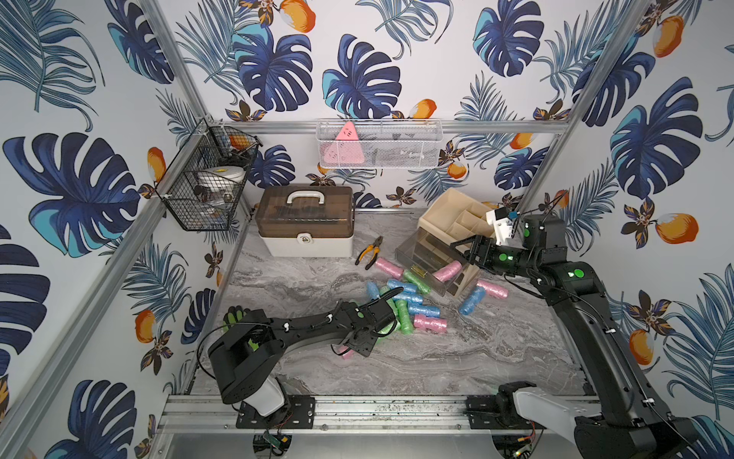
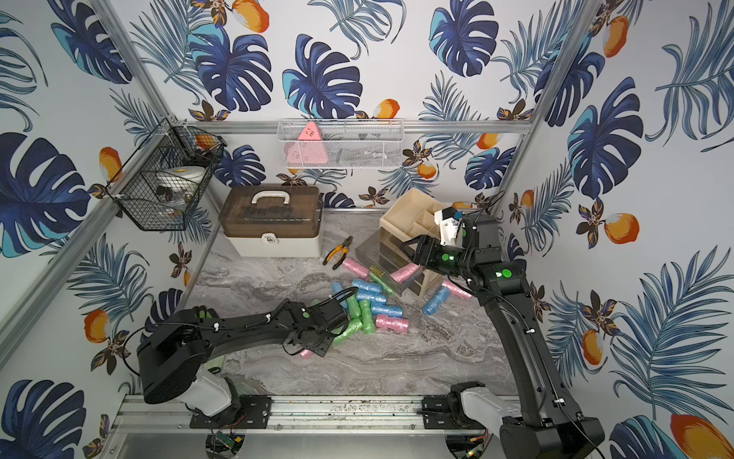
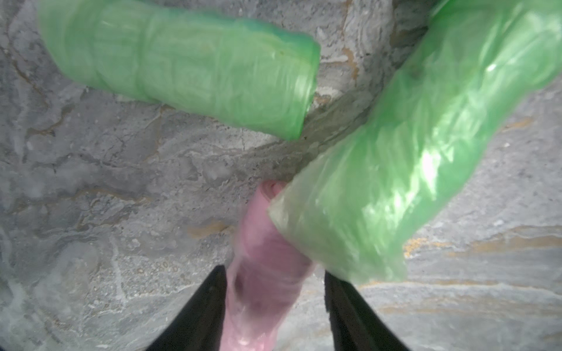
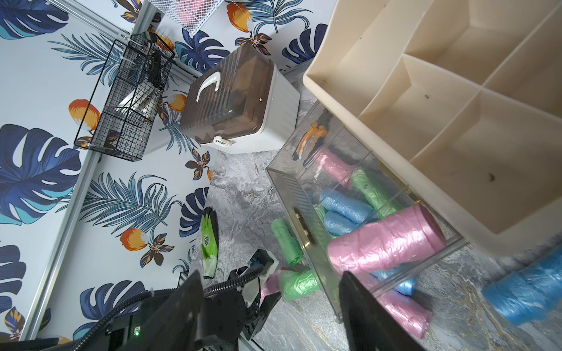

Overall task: Sort the rolls of trash bags by color and place them into the drawer
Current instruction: Pick up the roll of trash bags from the center of the board.

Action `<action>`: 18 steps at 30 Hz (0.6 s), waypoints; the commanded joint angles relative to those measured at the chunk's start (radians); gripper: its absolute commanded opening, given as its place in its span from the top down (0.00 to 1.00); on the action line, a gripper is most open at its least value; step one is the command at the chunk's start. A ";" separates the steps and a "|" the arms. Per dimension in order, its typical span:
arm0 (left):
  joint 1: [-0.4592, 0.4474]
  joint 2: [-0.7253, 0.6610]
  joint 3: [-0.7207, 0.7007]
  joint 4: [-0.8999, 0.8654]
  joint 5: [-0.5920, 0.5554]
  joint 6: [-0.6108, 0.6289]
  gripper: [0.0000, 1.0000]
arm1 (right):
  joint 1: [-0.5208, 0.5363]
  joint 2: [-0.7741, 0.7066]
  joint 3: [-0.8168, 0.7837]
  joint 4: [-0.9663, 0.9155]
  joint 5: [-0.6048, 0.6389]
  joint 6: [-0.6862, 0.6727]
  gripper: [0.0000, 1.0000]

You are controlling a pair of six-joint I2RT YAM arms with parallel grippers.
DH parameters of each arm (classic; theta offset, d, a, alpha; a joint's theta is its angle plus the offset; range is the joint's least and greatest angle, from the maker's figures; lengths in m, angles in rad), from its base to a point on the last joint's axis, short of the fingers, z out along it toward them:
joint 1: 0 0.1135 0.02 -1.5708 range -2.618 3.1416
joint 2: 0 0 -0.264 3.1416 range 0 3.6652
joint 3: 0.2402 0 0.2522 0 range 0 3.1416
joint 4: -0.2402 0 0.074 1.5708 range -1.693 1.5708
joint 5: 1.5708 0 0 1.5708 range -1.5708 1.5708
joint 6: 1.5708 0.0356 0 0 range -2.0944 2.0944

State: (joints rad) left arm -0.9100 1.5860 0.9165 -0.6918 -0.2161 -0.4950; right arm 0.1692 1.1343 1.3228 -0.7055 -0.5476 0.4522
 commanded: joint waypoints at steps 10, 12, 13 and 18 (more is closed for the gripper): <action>-0.001 0.009 -0.024 -0.003 0.023 -0.018 0.64 | 0.001 -0.005 -0.020 0.020 -0.009 -0.005 0.31; -0.001 0.001 -0.022 -0.016 0.018 -0.022 0.70 | 0.001 -0.008 -0.020 0.020 -0.008 -0.005 0.31; -0.001 -0.008 -0.021 -0.023 0.018 -0.025 0.71 | 0.001 -0.008 -0.020 0.020 -0.008 -0.006 0.31; 0.001 -0.070 -0.005 -0.081 0.036 -0.040 0.76 | 0.000 -0.005 -0.021 0.017 -0.006 -0.013 0.31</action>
State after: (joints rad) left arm -0.9104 1.5433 0.8974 -0.7189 -0.1944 -0.5148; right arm 0.1692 1.1313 1.3025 -0.7055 -0.5480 0.4519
